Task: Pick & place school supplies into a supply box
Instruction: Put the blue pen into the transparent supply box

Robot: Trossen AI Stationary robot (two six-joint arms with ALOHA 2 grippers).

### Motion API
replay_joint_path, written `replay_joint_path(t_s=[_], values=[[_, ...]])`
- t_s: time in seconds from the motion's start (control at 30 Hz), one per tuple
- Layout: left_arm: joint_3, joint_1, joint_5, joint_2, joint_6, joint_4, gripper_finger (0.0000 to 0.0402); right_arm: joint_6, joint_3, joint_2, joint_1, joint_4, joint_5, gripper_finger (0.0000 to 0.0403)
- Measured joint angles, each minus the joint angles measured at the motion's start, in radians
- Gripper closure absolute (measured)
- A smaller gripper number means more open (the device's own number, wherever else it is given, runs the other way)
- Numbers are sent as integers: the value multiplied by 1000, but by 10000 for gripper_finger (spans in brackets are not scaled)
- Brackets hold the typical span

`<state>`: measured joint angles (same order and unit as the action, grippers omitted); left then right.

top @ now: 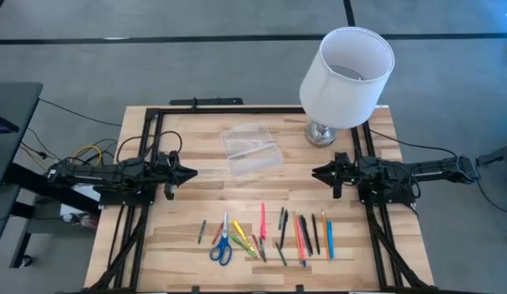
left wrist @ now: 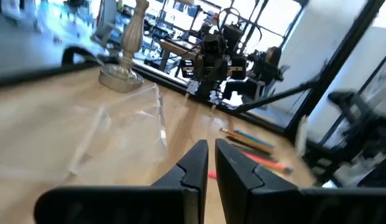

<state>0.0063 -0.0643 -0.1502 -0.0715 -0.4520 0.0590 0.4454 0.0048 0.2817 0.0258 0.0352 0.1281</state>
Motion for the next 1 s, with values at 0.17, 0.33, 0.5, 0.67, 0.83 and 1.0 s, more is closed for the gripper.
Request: replay_joint_path(t_s=[0.17, 0.33, 0.5, 0.67, 0.83, 1.0], values=[[0, 0, 4, 0, -130, -1, 378, 0, 0, 0, 0, 0, 0, 305], [0, 0, 4, 0, -224, 0, 378, 0, 0, 0, 0, 0, 0, 305], [0, 0, -25, 0, -261, 3, 378, 0, 0, 0, 0, 0, 0, 305], [0, 0, -31, 0, -204, 4, 378, 0, 0, 0, 0, 0, 0, 305], [0, 0, -67, 0, -150, 10, 378, 0, 0, 0, 0, 0, 0, 305], [0, 0, -76, 0, -186, 11, 378, 0, 0, 0, 0, 0, 0, 305]])
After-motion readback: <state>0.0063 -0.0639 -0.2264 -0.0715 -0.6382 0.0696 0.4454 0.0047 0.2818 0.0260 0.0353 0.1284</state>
